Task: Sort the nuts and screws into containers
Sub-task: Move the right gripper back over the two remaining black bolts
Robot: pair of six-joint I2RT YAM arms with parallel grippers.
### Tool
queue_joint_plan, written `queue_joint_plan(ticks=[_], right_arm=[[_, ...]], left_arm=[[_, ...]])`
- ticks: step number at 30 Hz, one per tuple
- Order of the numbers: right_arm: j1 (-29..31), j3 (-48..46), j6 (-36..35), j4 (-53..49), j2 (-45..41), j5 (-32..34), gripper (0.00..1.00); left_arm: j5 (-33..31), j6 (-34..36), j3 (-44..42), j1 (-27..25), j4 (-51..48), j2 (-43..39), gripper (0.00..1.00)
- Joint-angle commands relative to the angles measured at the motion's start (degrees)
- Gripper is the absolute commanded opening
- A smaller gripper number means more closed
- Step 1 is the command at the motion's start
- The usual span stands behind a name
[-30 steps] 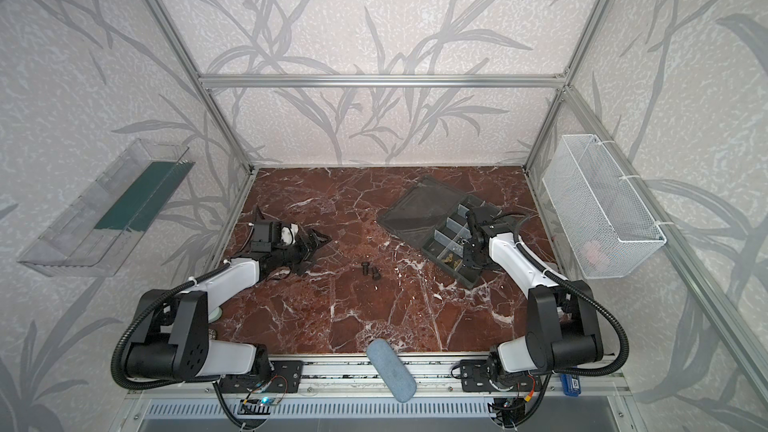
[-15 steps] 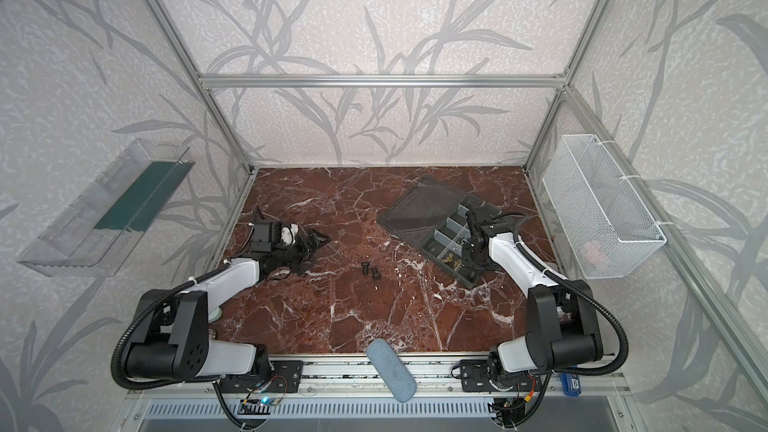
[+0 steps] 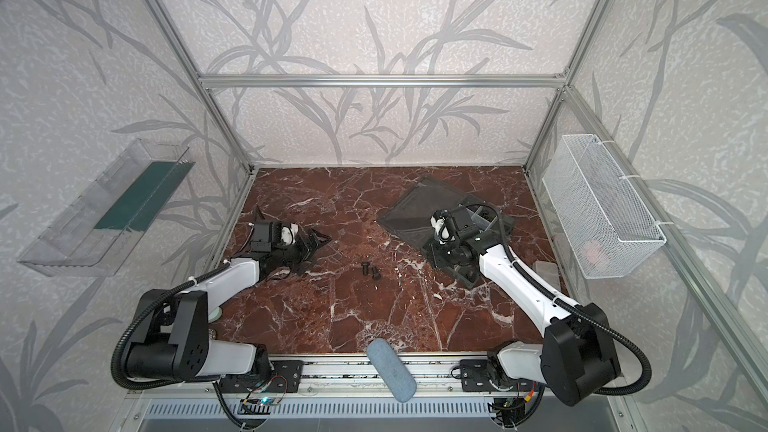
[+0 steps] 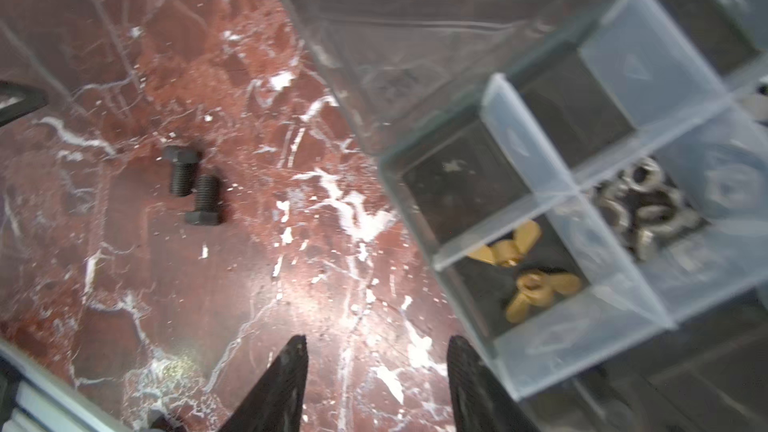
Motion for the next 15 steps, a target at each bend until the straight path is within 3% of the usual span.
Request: queue_joint_plan(ticks=[1,9,15], right_arm=[[4.83,2.29,0.89,4.98,4.44,-1.87,0.56],[15.69,10.84,1.96,6.74,20.68,1.47,0.57],[18.97,16.38,2.88,6.04,28.81,2.95,0.56]], left_arm=[[0.32,0.05,0.40,0.31,0.13,-0.43,0.99],[0.20,0.46,0.31,0.33,-0.54,-0.93,0.99],[0.20,0.56,0.40,0.33,-0.72,-0.92,1.00]])
